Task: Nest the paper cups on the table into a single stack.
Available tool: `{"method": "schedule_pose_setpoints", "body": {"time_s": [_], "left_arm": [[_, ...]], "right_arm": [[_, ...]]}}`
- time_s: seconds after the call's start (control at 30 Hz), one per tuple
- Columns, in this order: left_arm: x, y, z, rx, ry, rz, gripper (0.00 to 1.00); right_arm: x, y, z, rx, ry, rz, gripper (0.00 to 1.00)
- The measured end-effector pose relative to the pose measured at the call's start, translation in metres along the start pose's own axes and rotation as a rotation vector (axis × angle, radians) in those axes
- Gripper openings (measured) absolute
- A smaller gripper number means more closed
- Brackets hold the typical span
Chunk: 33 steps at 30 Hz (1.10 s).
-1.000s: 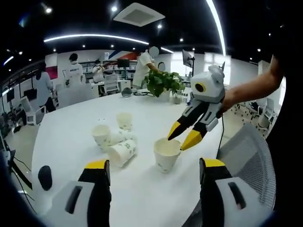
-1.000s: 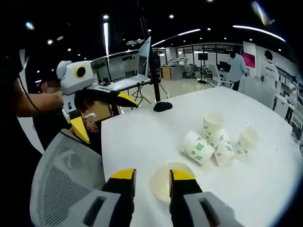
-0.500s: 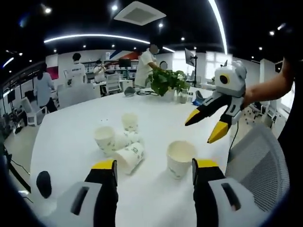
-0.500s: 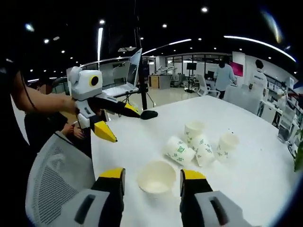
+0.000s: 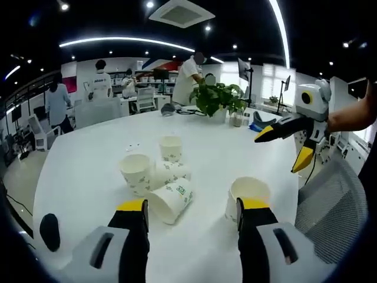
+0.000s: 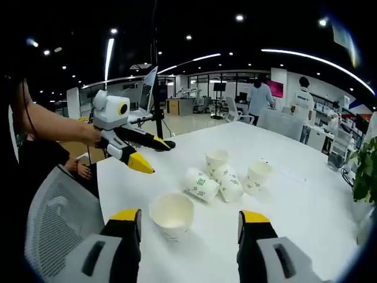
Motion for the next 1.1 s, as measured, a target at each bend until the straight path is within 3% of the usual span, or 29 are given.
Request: {"method": "schedule_pose_setpoints", "body": {"time_s": [0.27, 0.5, 0.67, 0.93, 1.1], "left_arm": [[0.015, -0.004, -0.02, -0.087, 0.009, 0.002, 0.53], [0.025, -0.001, -0.015, -0.137, 0.02, -0.011, 0.48], [0.036, -0.013, -0.029, -0.198, 0.008, -0.03, 0.43], [0.045, -0.025, -0.032, -0.253, 0.014, -0.056, 0.36], [0.049, -0.023, -0.03, -0.283, 0.009, -0.07, 0.3]], "right_arm": [[-0.008, -0.003, 0.013, 0.0, -0.077, 0.029, 0.8], [-0.013, -0.009, 0.013, 0.018, -0.107, 0.033, 0.92], [-0.02, -0.014, 0.013, 0.016, -0.127, 0.032, 1.0], [-0.032, -0.023, 0.013, 0.027, -0.166, 0.032, 1.0], [-0.038, -0.033, 0.012, 0.002, -0.189, -0.006, 1.0]]}}
Point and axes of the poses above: the point that each gripper's makers call its tool centre point, and the gripper's own axes: x roughly forward along the fingers, z roughly to its right, y roughly out of its top, the point moved 1 cm from there along -x, roughly backward along the fingers, and after that the axes turned 3 degrees about y, right-handed, at the moved point
